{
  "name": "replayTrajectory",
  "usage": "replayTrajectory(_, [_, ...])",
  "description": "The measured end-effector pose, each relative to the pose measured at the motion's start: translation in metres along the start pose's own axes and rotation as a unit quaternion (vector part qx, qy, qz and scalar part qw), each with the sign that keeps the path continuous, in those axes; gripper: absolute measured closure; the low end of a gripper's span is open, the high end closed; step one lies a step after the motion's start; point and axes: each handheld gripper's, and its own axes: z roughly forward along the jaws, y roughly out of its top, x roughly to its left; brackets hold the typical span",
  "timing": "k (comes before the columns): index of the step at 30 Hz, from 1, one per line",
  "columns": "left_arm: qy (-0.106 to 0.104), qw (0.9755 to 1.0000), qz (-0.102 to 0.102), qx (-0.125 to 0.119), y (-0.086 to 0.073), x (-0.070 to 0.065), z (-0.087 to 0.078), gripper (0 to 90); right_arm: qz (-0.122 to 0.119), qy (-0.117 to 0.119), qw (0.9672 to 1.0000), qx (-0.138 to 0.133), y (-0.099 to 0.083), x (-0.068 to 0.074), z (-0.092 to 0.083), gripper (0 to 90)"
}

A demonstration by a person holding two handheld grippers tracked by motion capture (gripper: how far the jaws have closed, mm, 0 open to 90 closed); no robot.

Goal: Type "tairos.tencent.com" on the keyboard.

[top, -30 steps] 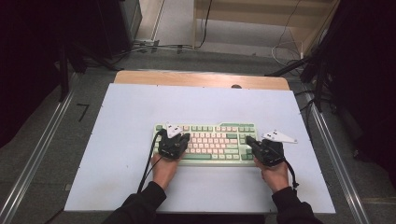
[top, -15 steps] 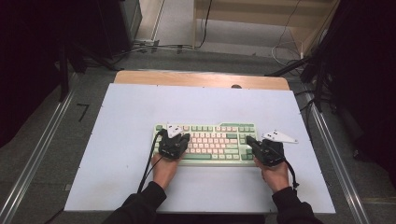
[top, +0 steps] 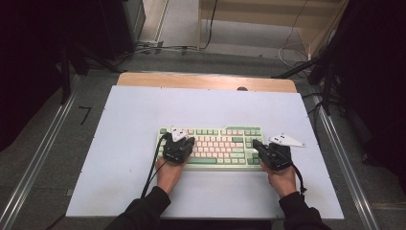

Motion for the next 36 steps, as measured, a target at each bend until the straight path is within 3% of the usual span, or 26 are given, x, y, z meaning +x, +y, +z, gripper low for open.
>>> replayTrajectory(3, [0.002,1.0,0.004,0.005,-0.001,-0.001,0.002,90.0,-0.001,0.001,1.0,0.0,0.0,0.0,0.0,87.6])
replayTrajectory(16, [-0.003,0.9998,-0.012,-0.014,0.004,0.005,-0.01,90.0,-0.001,-0.001,1.0,-0.002,0.0,-0.001,-0.001,87.7])
replayTrajectory(36, [0.019,0.999,-0.034,-0.022,-0.001,0.031,-0.034,90.0,-0.001,0.001,1.0,-0.002,0.0,0.0,-0.002,87.6])
